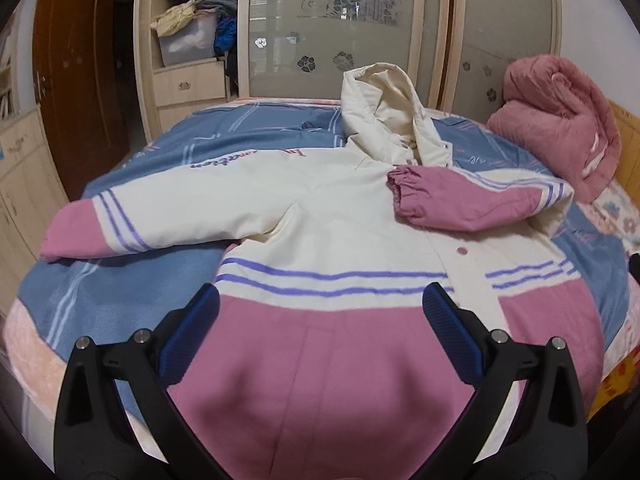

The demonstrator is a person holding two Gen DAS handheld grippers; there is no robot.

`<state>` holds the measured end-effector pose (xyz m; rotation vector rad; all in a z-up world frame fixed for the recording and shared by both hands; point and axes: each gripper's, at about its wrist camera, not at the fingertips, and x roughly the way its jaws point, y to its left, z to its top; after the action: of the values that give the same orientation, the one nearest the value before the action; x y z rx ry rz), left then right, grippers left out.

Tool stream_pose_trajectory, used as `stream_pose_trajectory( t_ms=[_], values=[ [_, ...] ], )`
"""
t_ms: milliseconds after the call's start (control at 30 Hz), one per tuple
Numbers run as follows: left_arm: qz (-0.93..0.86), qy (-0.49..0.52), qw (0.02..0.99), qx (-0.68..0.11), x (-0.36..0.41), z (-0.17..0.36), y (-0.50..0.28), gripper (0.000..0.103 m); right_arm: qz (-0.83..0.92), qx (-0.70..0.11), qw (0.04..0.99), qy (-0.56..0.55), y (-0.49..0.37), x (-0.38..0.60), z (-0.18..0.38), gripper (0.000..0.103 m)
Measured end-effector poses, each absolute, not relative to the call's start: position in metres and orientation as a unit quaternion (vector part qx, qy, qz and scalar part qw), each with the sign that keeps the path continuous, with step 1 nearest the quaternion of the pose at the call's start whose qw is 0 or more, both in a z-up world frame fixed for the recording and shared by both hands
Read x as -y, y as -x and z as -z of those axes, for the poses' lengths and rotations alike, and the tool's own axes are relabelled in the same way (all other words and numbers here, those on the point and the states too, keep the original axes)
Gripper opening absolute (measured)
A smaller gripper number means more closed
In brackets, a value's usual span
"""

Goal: Fold large clothes
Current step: 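Fold the held sleeve across the jacket chest toward the hood, open the right tool, then move the left tool toward the folded pink cuff on the chest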

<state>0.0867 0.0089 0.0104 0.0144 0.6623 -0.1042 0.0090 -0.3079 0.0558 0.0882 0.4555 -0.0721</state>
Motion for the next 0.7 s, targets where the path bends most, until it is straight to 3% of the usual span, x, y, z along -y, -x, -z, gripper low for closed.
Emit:
stream_pose_trajectory(
  t_ms=[167, 700],
  values=[
    [0.047, -0.006, 0.937, -0.347, -0.011, -0.002, -0.073, 0.101, 0.024, -0.255, 0.964, -0.070, 0.003, 0.313, -0.042, 0.102],
    [0.046, -0.026, 0.937, -0.346, -0.005, 0.000, -0.064, 0.101, 0.016, -0.245, 0.968, -0.060, 0.014, 0.307, -0.045, 0.102]
  ],
)
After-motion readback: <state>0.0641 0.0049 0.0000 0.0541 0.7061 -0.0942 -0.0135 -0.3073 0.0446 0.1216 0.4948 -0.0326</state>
